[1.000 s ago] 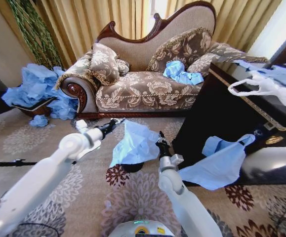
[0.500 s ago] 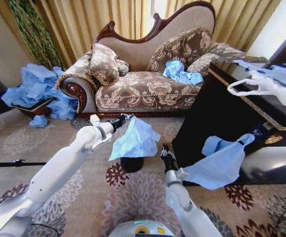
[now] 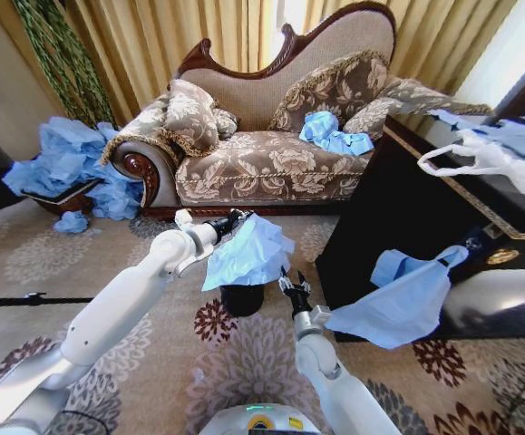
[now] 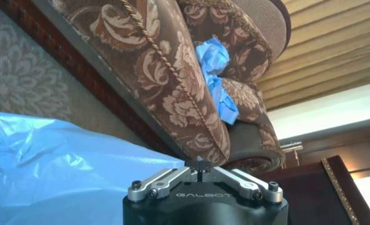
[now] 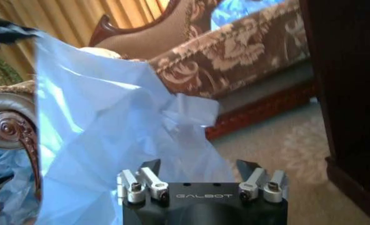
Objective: Place a garbage bag over the trash bin.
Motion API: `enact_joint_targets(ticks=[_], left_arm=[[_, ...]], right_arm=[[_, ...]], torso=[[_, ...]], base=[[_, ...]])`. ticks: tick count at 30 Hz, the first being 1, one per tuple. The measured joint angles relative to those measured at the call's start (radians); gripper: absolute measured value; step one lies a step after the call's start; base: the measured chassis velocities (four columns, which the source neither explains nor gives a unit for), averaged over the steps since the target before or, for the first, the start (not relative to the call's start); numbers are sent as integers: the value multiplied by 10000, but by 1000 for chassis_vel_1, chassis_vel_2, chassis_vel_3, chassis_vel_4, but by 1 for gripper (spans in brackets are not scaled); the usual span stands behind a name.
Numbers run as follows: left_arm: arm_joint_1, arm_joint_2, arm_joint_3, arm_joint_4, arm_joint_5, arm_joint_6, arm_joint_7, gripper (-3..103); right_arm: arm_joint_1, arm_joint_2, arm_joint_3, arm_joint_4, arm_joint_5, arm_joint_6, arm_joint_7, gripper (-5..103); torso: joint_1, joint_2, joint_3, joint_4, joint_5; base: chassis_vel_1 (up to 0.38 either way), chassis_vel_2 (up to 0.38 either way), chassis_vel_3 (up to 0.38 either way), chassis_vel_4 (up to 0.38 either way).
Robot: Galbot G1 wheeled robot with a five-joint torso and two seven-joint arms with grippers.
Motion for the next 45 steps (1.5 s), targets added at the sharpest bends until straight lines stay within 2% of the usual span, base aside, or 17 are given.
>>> enact_joint_targets(ticks=[3, 5, 7, 9, 12, 16, 17, 21, 22, 26, 33, 35, 37, 39, 45], left_arm=[[334, 256, -326, -304, -140, -3, 3, 0], [441, 331, -418, -385, -166, -5, 12, 0], [759, 574, -634, -600, -242, -2, 109, 0], [830, 630, -676, -641, -256, -2, 127, 0], [997, 766, -771, -745, -273, -2, 153, 0], [1069, 795, -781, -834, -268, -12, 155, 0], [1069, 795, -781, -834, -268, -12, 155, 0], [1073, 867, -782, -886, -268, -27, 155, 0], [1073, 867, -782, -886, -268, -27, 155, 0], [1080, 951, -766, -968, -301, -35, 149, 0], [1056, 1084, -749, -1047, -380, -51, 141, 0], [1013, 1125, -750, -1071, -425, -54, 140, 0], [964, 1178, -760, -1094, -486, -56, 140, 0], [877, 1243, -798, -1120, -560, -63, 137, 0], [761, 1365, -818, -1200, -639, -136, 122, 0]], right_arm=[[436, 140, 307, -449, 1141, -413, -23, 96], [566, 157, 370, -540, 1458, -547, -12, 96], [938, 129, 594, -795, 2567, -1088, -35, 100], [1048, 106, 686, -848, 2935, -1261, -40, 100], [1269, -83, 1019, -723, 4170, -1922, -168, 100], [1199, -385, 968, -118, 4910, -2465, -563, 100], [1199, -385, 968, -118, 4910, -2465, -563, 100], [1301, -399, 533, -436, 4732, -2867, -1664, 100], [1301, -399, 533, -436, 4732, -2867, -1664, 100], [1895, -79, 256, -1583, 4411, -3000, -2438, 100], [2437, 164, 401, -2482, 3904, -2930, -2800, 101], [2361, 53, 495, -2452, 3689, -2855, -2848, 99], [2160, -83, 610, -2248, 3551, -2800, -2851, 91], [1812, -258, 761, -1906, 3383, -2681, -2873, 99], [1789, -223, 816, -1973, 3340, -2602, -3011, 100]], torso=[[0, 0, 0, 6, -1], [0, 0, 0, 7, -2], [0, 0, 0, 7, -1], [0, 0, 0, 7, -1], [1, -1, 1, 6, 0], [0, 0, 0, 2, -3], [0, 0, 0, 2, -3], [0, 0, 0, 4, -2], [0, 0, 0, 4, -2], [0, 0, 0, 5, 0], [0, 0, 0, 7, -3], [0, 0, 0, 7, -2], [1, 0, 1, 1, -2], [-1, 1, 0, 0, -1], [0, 2, 0, 2, -2]], base=[[0, 0, 0, 0], [0, 0, 0, 0], [0, 0, 0, 0], [0, 0, 0, 0], [0, 0, 0, 0], [0, 0, 0, 0], [0, 0, 0, 0], [0, 0, 0, 0], [0, 0, 0, 0], [0, 0, 0, 0], [0, 0, 0, 0], [0, 0, 0, 0], [0, 0, 0, 0], [0, 0, 0, 0], [0, 0, 0, 0]])
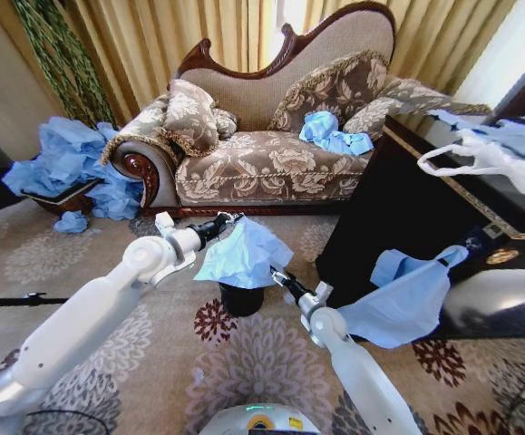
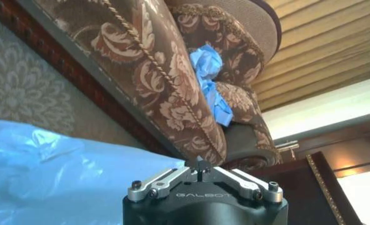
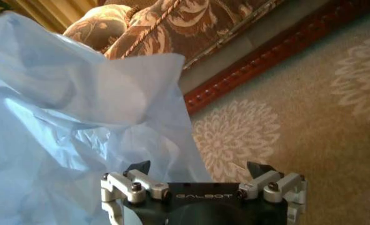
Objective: Place a garbage bag over the trash bin.
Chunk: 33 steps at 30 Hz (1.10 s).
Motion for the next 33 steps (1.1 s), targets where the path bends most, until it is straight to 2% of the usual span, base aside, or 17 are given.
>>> enact_joint_targets(ticks=[7, 8, 9, 11, 13, 14, 17, 20, 21, 22, 24, 27, 28, 30, 32, 33], left_arm=[[5, 83, 37, -122, -21, -70, -33, 0], [4, 44, 58, -122, -3, -75, -37, 0], [4, 44, 58, -122, -3, -75, -37, 0], [-31, -12, 74, -116, 19, -82, -45, 0], [-47, -14, 75, -111, 22, -86, -46, 0], [-68, -1, 75, -107, 23, -92, -48, 0], [-102, 46, 73, -106, 19, -114, -50, 0], [-173, 122, 69, -107, 0, -148, -59, 0], [-196, 131, 70, -110, -4, -158, -68, 0], [-224, 132, 75, -123, -12, -170, -82, 0], [-233, 133, 80, -131, -14, -176, -89, 0], [-239, 137, 90, -145, -17, -182, -100, 0], [-239, 137, 90, -145, -17, -182, -100, 0], [-239, 137, 91, -147, -17, -184, -101, 0], [-240, 138, 91, -147, -18, -184, -101, 0], [-257, 138, 91, -147, -25, -185, -101, 0]], right_arm=[[553, 559, -153, -577, 275, 93, -232, 101], [557, 562, -174, -571, 279, 88, -223, 97], [557, 562, -174, -571, 279, 88, -223, 97], [464, 483, -183, -394, 162, 149, -137, 86], [390, 424, -181, -269, -28, 235, -110, 86], [315, 369, -180, -161, -241, 358, -122, 76], [246, 337, -181, -51, -558, 479, -134, 71], [238, 390, -213, -27, -1048, 634, -137, 54], [244, 420, -229, -26, -1108, 647, -137, 54], [253, 441, -248, -25, -1132, 652, -142, 43], [256, 448, -260, -25, -1151, 656, -149, 43], [255, 454, -284, -46, -1198, 685, -167, 27], [255, 454, -284, -46, -1198, 685, -167, 27], [239, 425, -284, -46, -1201, 691, -166, 16], [235, 404, -282, -46, -1202, 694, -149, 16], [233, 388, -263, -42, -1279, 716, -93, 5]], torso=[[0, 0, 0, 6, 0], [0, 0, 1, 5, 1], [0, 0, 1, 5, 1], [0, 0, 0, 0, 0], [0, 0, 0, 0, 1], [0, 0, 0, 0, 0], [0, 0, 0, 0, 0], [0, 0, 0, 3, 1], [0, 0, 1, 3, 1], [0, 0, 0, 3, 1], [0, 0, 0, 3, 1], [1, 0, 0, 3, 1], [1, 0, 0, 3, 1], [0, 0, 1, 3, 1], [1, 0, 0, 2, 1], [0, 0, 0, 2, 1]], base=[[0, 0, 0, 0], [0, 0, 0, 0], [0, 0, 0, 0], [0, 0, 0, 0], [0, 0, 0, 0], [0, 0, 0, 0], [0, 0, 0, 0], [0, 0, 0, 0], [0, 0, 0, 0], [0, 0, 0, 0], [0, 0, 0, 0], [0, 0, 0, 0], [0, 0, 0, 0], [0, 0, 0, 0], [0, 0, 0, 0], [0, 0, 0, 0]])
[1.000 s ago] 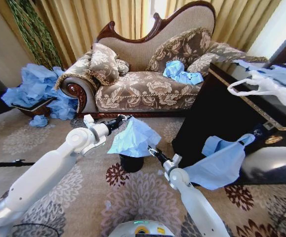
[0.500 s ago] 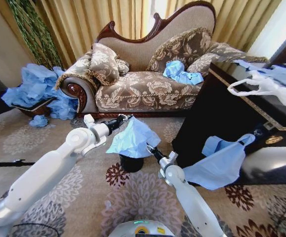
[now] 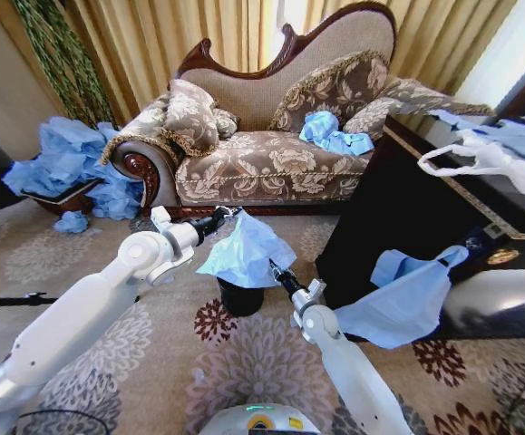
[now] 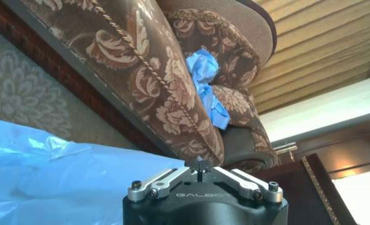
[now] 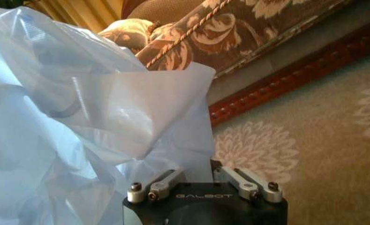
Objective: Place a garbage bag over the trash bin.
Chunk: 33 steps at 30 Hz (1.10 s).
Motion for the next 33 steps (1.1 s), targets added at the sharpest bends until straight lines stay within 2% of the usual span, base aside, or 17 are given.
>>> enact_joint_targets(ticks=[6, 17, 21, 26, 31, 33], left_arm=[[-17, -85, 2, 57, -8, 1, 4, 0], [521, -606, -152, 344, 346, 53, 67, 0], [714, -674, -241, 348, 421, 65, 82, 0], [1764, -676, -806, 46, 671, 70, 103, 0], [2832, -544, -1765, -529, 724, 59, 75, 0], [3730, -500, -2571, -1033, 711, 67, 26, 0]], right_arm=[[-69, -69, 156, 121, -1365, 86, 560, 0], [-439, -488, 386, 1040, -2624, 617, 1613, 0], [-483, -557, 430, 1183, -2694, 664, 1675, 0], [-903, -806, 402, 2061, -2528, 569, 1800, 0], [-1402, -904, 112, 2942, -2283, 380, 1888, 0], [-1685, -891, -165, 3294, -2197, 296, 1954, 0]], torso=[[0, 0, 0, 0, 0], [0, 0, 0, 1, 1], [0, 0, 0, 0, 0], [0, 0, 0, 1, -1], [0, 0, -1, 0, -2], [-1, 0, -1, -1, 1]], base=[[0, 0, 0, 0], [0, 0, 0, 0], [0, 0, 0, 0], [0, 0, 0, 0], [0, 0, 0, 0], [0, 0, 0, 0]])
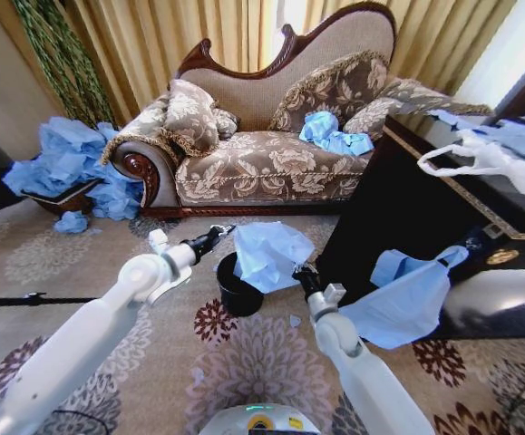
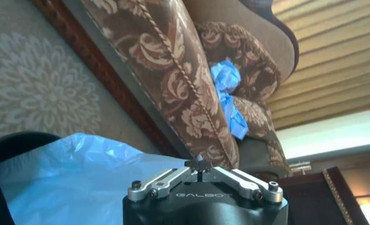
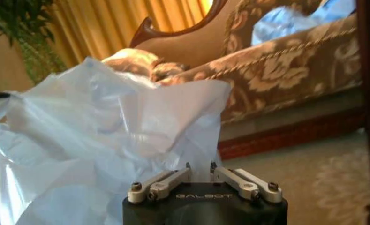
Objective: Place a garbage bag over the trash bin.
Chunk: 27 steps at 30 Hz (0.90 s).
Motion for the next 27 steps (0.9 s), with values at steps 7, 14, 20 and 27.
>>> enact_joint_targets(ticks=[7, 14, 20, 27], left_arm=[[2042, 3, -1627, -831, -154, 58, -31, 0], [4408, -501, -3394, -1679, -161, 271, -30, 0], [5482, -1072, -3735, -2116, 112, 356, -96, 0], [6811, -1654, -4170, -2559, 403, 382, -171, 0]], right_arm=[[-188, 49, -483, 137, -13, -16, 45, 0], [-479, -61, -759, 383, -145, -21, 78, 0], [-1250, -312, -772, 607, -389, 13, -91, 0], [-2074, -531, -793, 1065, -493, 10, -278, 0]], torso=[[0, 0, 0, 1, -1], [0, 0, 0, 1, -1], [0, 1, 0, -1, 1], [0, 1, 0, 0, 0]], base=[[0, 0, 0, 0], [0, 0, 0, 0], [0, 0, 0, 0], [0, 0, 0, 0]])
